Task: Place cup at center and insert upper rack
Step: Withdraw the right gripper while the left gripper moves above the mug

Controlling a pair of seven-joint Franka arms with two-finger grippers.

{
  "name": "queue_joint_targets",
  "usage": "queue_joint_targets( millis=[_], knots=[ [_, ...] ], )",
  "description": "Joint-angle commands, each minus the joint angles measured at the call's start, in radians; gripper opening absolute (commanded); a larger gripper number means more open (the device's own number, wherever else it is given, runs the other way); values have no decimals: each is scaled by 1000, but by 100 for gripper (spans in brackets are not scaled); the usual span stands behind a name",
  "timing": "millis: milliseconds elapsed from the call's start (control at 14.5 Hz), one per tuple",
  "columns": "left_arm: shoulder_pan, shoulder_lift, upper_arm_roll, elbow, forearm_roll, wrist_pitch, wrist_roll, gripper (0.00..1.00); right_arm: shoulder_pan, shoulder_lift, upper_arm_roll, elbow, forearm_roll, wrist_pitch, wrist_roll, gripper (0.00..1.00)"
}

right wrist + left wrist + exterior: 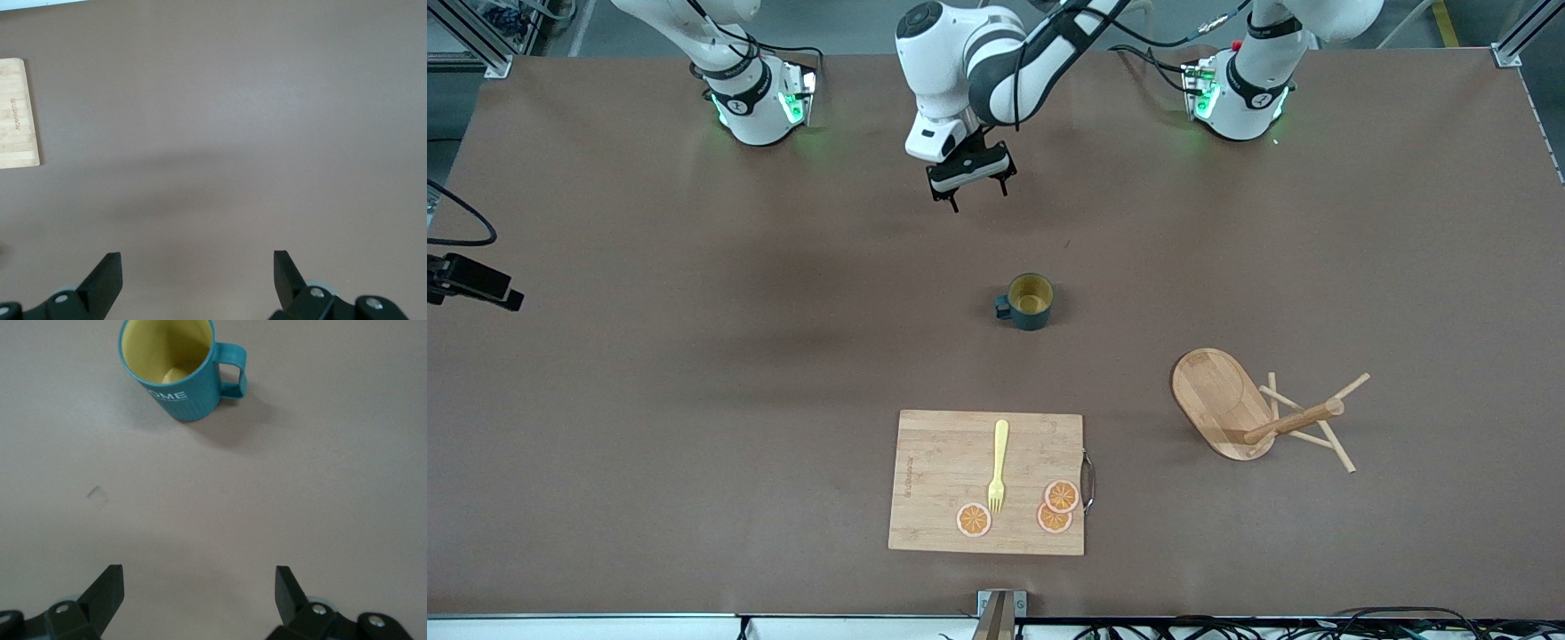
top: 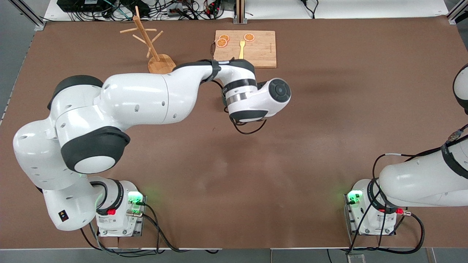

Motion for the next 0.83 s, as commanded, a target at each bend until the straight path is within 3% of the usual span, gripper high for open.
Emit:
queue_joint_targets(
  millis=[0,138,414,759],
  knots=[
    [-8,46,9,-14,87,54,-94,100,-15,-160,19,-238,-18,122,-13,100],
    [-11,81,9,-14,133,65,-149,100,-14,-227,19,-332,-19,164,-13,100],
    [-27,129,11,-10,219,66,-237,100,-14,-256,20,-342,-22,127,-14,100],
    [-31,187,8,19,447,66,-467,100,-14,-291,20,-391,-16,166,-16,100]
  ],
)
